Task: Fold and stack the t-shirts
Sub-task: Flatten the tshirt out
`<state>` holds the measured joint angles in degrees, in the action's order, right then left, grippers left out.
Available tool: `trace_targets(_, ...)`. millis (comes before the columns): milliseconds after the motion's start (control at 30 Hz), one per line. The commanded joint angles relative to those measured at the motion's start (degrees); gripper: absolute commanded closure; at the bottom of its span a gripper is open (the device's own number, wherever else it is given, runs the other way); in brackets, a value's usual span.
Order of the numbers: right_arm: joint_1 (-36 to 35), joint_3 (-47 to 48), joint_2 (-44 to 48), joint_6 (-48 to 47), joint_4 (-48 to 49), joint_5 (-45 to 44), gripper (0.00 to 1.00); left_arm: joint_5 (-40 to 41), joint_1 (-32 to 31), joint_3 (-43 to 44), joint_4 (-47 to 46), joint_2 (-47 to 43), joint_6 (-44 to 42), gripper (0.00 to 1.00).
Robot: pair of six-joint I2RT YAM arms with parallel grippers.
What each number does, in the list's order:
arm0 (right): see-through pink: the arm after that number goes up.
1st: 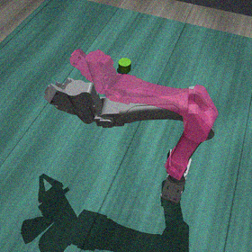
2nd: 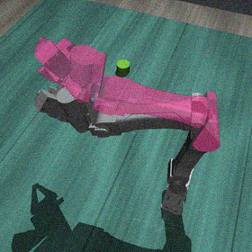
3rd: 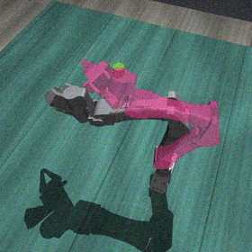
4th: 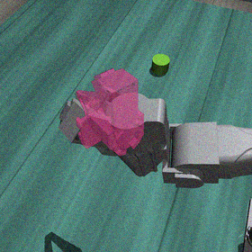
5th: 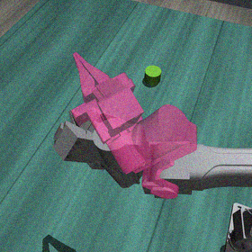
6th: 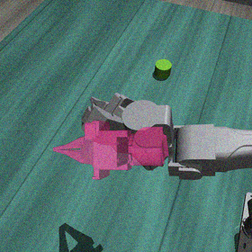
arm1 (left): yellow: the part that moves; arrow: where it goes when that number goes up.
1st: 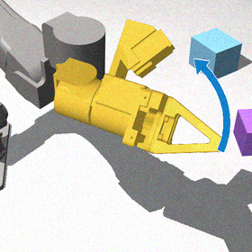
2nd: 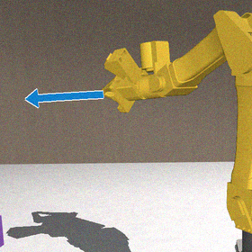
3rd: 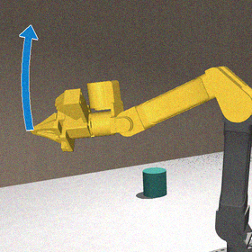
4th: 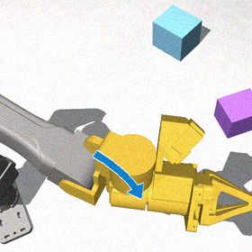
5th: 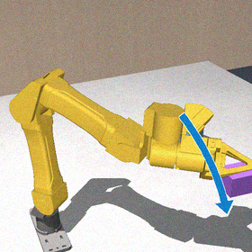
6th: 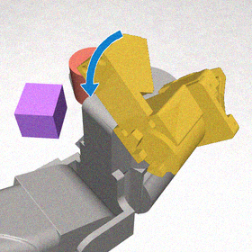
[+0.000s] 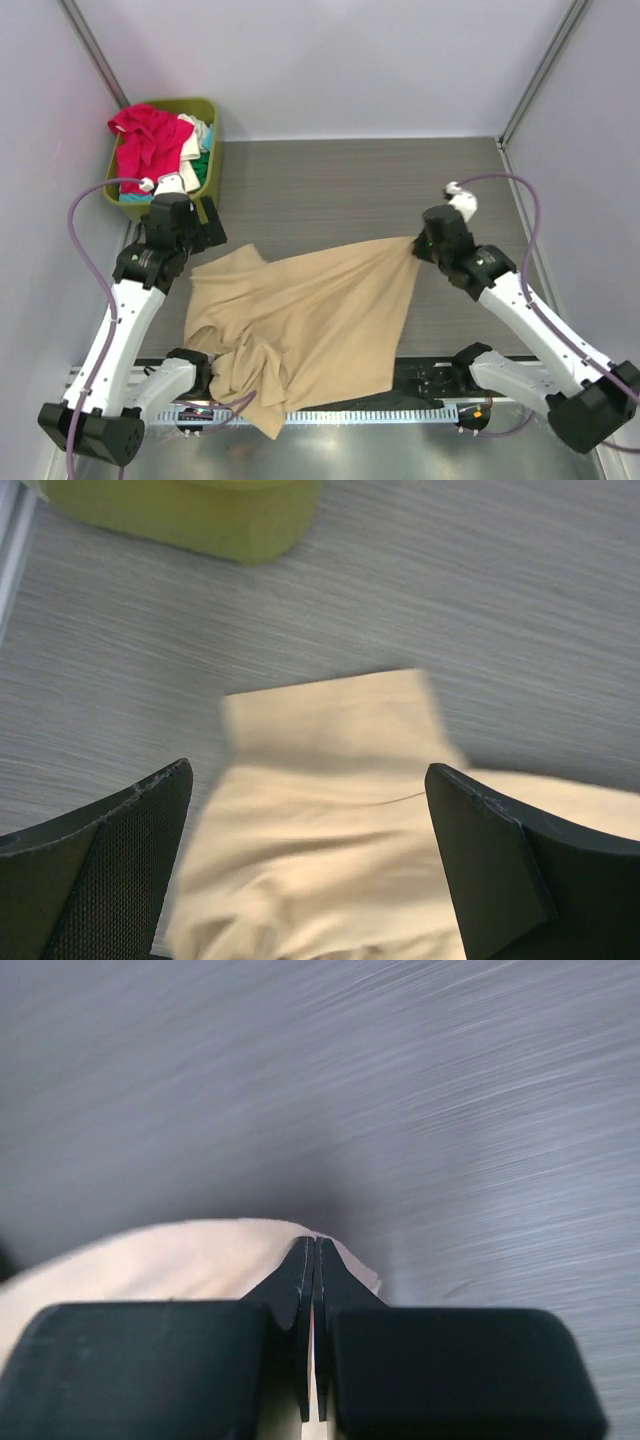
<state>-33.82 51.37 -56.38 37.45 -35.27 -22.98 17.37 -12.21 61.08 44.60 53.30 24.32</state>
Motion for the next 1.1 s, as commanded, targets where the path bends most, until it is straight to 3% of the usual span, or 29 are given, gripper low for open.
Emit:
trace_targets(0, 13.66, 1.98, -0.99, -5.19, -0.43, 2.48, 0.99, -0.57, 0.43, 2.38, 0.23, 3.11, 1.79, 0.0)
trace_targets(33, 21.35, 1.8, -2.58, -6.15, 1.93, 4.68, 0.99, -1.19, 0.34, 2.29, -0.21, 3.91, 2.14, 0.0)
trace_targets(133, 28.36, 1.45, -9.52, -6.25, 6.69, 12.33, 0.99, -4.96, 0.34, 3.08, -2.84, 8.82, 3.98, 0.01)
trace_targets(267, 28.37, 0.05, -14.89, -4.94, 11.44, 17.78, 0.99, -9.18, 0.25, 4.75, -6.36, 17.09, 6.44, 0.04)
trace_targets(500, 28.37, -1.1, -18.24, -6.51, 14.52, 18.5, 0.99, -14.37, -3.08, 10.28, -17.61, 35.36, 8.29, 0.09)
trace_targets(800, 28.29, -2.15, -18.07, -8.18, 14.61, 19.82, 0.99, -19.29, -5.11, 26.1, -22.01, 63.04, 5.48, 0.15)
trace_targets(1000, 28.46, -2.33, -17.62, -8.8, 14.7, 19.91, 0.99, -20.17, -5.2, 30.5, -21.84, 70.18, 6.53, 0.17)
trace_targets(1067, 28.37, -2.33, -17.89, -8.89, 14.7, 20.08, 0.99, -21.49, -5.72, 30.77, -21.84, 71.33, 6.88, 0.22)
